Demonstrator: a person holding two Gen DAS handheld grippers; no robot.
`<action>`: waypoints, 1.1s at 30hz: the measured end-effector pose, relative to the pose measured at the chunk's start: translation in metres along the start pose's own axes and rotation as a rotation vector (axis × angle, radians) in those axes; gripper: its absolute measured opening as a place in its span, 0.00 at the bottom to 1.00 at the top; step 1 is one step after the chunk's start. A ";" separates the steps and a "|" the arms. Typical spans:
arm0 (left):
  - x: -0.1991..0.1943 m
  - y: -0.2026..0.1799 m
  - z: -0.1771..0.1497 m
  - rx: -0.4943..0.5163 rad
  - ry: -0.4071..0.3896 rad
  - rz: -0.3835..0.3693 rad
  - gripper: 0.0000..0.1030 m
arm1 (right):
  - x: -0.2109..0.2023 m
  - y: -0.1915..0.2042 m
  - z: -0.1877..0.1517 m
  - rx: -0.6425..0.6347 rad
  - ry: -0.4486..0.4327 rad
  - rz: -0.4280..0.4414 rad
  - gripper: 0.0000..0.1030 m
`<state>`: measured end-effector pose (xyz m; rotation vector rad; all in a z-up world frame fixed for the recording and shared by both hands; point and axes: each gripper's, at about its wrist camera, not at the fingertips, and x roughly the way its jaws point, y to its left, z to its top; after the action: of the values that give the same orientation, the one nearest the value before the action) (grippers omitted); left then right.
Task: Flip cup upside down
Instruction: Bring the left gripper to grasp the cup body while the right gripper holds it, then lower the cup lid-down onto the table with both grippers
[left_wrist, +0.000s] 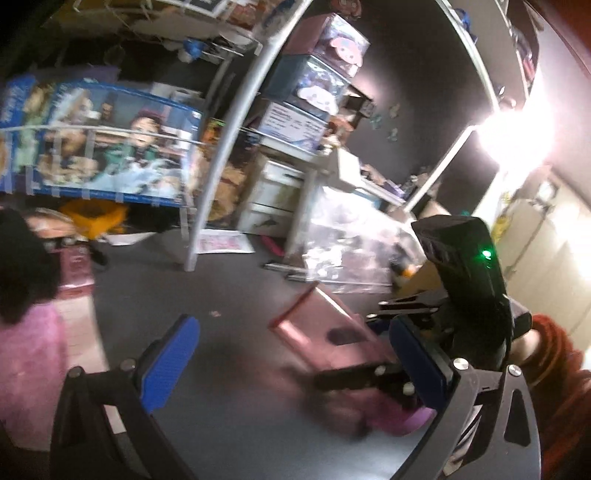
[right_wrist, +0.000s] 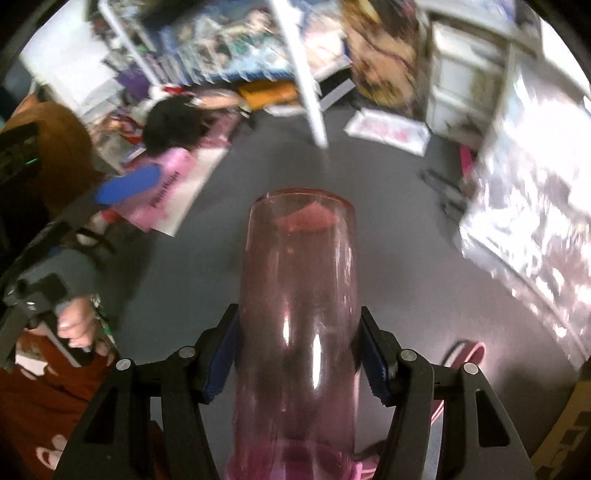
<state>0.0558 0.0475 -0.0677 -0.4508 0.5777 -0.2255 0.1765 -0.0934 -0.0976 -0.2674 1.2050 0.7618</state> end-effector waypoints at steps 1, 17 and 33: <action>0.003 -0.002 0.001 0.000 0.003 -0.020 0.99 | -0.003 0.007 0.002 -0.022 -0.018 0.007 0.55; 0.009 -0.036 0.023 0.108 -0.051 -0.116 0.54 | -0.037 0.040 0.012 -0.126 -0.186 0.014 0.55; 0.008 -0.065 0.029 0.340 -0.064 -0.005 0.53 | -0.047 0.034 -0.012 -0.173 -0.268 -0.054 0.56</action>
<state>0.0735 -0.0022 -0.0195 -0.1293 0.4640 -0.3069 0.1383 -0.0941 -0.0523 -0.3280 0.8775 0.8281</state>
